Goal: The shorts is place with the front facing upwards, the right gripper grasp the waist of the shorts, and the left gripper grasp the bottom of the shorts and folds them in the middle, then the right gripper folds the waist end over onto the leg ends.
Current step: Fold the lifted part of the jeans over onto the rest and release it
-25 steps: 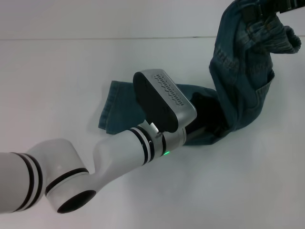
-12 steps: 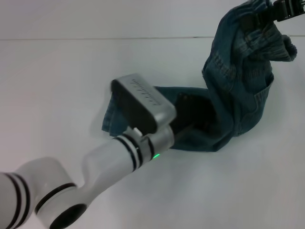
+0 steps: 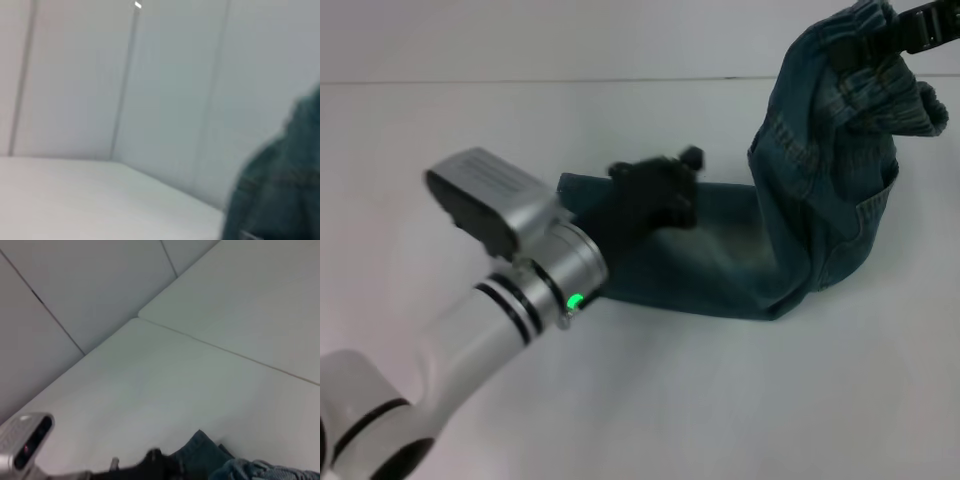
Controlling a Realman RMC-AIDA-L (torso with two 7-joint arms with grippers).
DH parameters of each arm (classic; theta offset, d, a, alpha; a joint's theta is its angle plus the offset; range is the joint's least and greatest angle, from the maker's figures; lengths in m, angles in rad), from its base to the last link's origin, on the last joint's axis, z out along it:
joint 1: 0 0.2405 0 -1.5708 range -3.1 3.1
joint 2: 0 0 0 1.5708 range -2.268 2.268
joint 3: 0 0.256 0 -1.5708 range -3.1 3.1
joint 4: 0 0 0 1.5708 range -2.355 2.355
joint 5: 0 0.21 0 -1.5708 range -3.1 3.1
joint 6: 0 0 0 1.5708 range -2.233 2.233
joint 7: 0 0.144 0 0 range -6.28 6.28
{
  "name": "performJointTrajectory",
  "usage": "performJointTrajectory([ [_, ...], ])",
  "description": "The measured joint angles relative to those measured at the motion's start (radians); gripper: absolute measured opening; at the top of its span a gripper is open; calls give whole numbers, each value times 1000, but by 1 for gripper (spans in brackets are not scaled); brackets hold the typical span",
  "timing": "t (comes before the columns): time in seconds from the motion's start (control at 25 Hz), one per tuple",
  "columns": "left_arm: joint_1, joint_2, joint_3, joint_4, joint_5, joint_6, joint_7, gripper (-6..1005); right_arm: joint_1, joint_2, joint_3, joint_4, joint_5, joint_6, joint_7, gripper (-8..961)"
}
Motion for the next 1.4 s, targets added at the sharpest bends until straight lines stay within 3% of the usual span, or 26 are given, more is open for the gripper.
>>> performJointTrajectory([
  [0.28,73,1,-95,170,-8,143,-217,0,1,1,-16,15,0,-8,-70,118],
  [0.56,158,3,-207,288,-9,212,-277,1,27,4,-137,80,0,-20,-223,128],
  [0.8,213,10,-278,304,-9,250,-278,1,82,23,-227,138,-2,-15,-298,137],
  [1.16,262,6,-292,307,-9,282,-290,0,185,27,-367,354,-5,87,-437,151],
  [1.4,272,8,-292,311,-9,292,-315,0,221,57,-434,389,-5,149,-458,160],
])
